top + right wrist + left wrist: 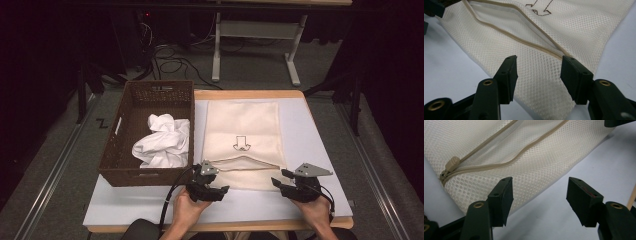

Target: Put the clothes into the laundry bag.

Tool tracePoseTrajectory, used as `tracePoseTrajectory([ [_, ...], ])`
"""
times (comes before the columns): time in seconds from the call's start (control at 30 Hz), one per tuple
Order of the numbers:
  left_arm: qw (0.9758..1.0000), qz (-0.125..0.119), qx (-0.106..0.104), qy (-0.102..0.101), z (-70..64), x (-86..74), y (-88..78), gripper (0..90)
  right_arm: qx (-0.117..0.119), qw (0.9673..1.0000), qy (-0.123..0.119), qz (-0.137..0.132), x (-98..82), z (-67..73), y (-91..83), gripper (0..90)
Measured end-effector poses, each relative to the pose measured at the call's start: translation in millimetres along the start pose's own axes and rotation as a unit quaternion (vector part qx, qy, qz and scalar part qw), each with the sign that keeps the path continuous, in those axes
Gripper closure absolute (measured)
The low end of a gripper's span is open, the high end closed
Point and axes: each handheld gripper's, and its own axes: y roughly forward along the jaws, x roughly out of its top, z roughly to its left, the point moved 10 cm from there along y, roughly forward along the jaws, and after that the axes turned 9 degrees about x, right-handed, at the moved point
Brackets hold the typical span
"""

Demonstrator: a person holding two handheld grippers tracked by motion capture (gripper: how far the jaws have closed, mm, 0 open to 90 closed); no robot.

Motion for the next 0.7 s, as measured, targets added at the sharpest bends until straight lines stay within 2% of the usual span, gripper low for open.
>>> tracePoseTrajectory([
  [0.23, 0.9999, -0.001, -0.003, 0.010, -5.2, 2.4, -0.8, 38.3, -0.002, 1.0000, 0.007, -0.001, 0.2, -1.5, -2.4, 48.7],
  [0.5, 0.9992, -0.006, -0.008, 0.039, -17.6, 9.8, -4.4, 38.2, 0.001, 0.9999, 0.009, 0.006, -0.9, -1.1, -0.4, 49.3],
  [0.7, 0.9988, -0.007, -0.014, 0.047, -21.9, 16.5, -4.0, 38.4, 0.001, 0.9999, 0.006, 0.008, -1.3, -0.2, 0.7, 49.3],
])
